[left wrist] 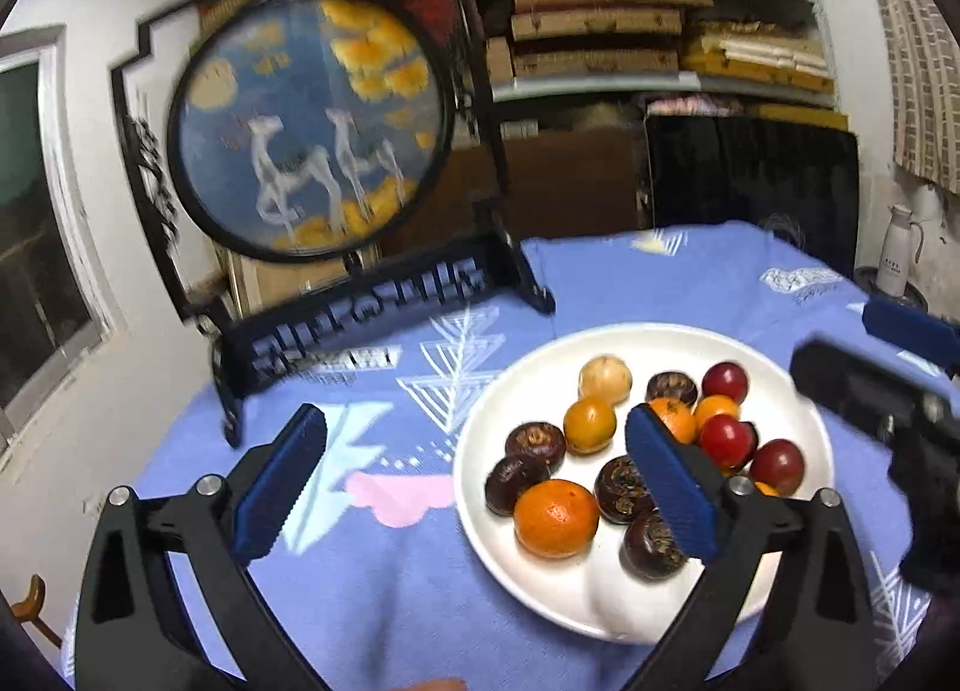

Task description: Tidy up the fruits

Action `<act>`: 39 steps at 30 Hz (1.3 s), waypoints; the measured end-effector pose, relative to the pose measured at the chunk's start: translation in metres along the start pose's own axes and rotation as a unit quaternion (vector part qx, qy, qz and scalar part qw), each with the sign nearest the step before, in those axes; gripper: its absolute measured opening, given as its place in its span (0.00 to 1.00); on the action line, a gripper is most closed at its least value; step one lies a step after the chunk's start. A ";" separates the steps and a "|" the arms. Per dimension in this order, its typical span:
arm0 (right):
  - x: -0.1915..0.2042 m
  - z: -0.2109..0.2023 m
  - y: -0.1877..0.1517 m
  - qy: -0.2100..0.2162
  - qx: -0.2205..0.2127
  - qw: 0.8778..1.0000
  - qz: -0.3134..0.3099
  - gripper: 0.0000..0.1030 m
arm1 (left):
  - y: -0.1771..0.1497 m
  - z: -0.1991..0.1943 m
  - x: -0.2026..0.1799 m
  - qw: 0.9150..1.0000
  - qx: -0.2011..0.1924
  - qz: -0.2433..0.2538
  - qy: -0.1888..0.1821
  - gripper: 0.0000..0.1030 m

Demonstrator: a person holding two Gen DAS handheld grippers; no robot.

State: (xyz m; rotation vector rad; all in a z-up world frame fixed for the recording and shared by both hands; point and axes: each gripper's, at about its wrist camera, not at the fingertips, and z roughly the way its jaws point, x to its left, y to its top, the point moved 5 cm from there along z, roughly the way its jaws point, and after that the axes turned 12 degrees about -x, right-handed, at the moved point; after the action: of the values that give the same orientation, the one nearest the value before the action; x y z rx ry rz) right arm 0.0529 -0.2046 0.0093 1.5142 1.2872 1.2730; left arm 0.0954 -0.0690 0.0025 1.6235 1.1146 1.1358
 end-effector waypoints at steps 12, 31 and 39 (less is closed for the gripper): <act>0.008 -0.057 -0.030 0.012 -0.025 0.998 -0.047 0.84 | -0.009 -0.038 0.024 0.998 -0.003 -0.056 -0.035 0.95; 0.019 -0.042 -0.054 -0.008 0.012 0.994 -0.104 0.84 | -0.021 -0.029 0.023 0.995 0.016 -0.076 -0.058 0.95; 0.023 -0.040 -0.057 -0.004 0.019 0.993 -0.114 0.84 | -0.029 -0.025 0.027 0.990 0.032 -0.115 -0.073 0.95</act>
State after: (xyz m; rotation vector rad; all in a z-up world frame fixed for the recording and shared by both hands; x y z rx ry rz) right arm 0.0015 -0.1729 -0.0325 1.3513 1.4404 1.0997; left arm 0.0709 -0.0324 -0.0130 1.5543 1.2169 0.8260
